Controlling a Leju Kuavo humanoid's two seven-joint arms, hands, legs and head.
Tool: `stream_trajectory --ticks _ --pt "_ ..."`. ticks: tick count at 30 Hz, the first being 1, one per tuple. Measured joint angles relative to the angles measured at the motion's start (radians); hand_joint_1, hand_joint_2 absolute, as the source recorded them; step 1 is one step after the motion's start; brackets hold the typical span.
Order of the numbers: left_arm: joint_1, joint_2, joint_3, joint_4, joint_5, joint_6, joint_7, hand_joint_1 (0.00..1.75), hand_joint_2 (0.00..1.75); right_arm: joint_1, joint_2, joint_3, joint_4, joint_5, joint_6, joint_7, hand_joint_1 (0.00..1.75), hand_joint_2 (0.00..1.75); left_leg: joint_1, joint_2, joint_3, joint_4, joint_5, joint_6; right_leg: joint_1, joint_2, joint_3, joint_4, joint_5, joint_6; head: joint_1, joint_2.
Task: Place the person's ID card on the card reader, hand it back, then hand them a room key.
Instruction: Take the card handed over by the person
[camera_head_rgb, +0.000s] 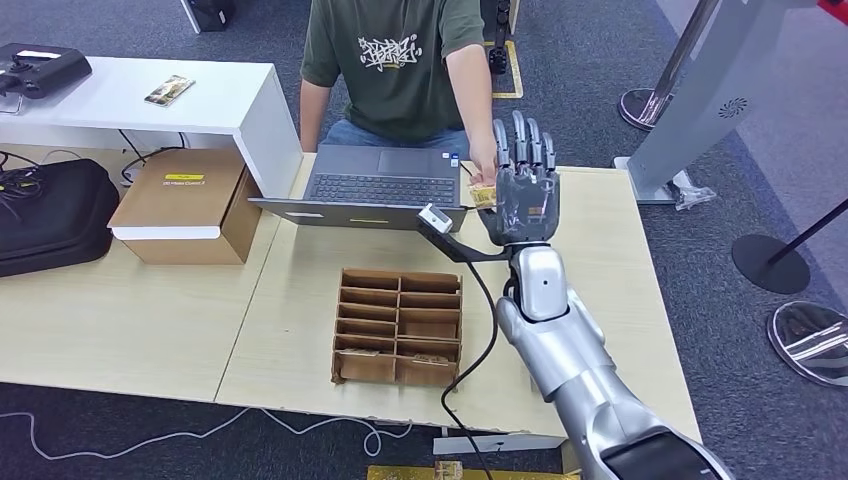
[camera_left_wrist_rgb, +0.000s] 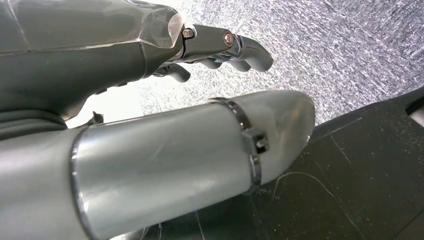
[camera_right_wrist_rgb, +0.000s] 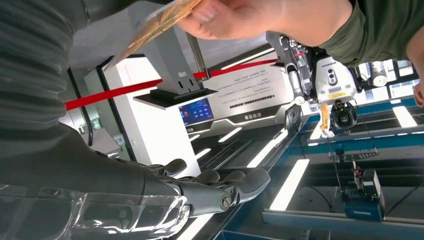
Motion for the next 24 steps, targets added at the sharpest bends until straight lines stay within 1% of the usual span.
stream_trajectory --ticks 13,24 --pt "0.003 0.002 0.0 0.0 0.027 0.008 -0.007 0.0 0.0 -0.004 0.01 -0.001 0.037 0.0 -0.008 -0.007 0.0 1.75 0.0 0.0 0.0 0.0 0.0 0.0 0.0 0.0 0.0 0.0 0.0 0.0 0.0 0.0" --pt "0.01 0.007 0.0 0.0 0.045 0.018 -0.018 0.0 0.0 0.047 0.004 -0.009 -0.058 0.0 0.013 0.006 0.0 1.75 0.0 0.0 0.0 0.0 0.0 0.0 0.0 0.0 -0.001 0.0 0.0 0.0 0.0 0.0"
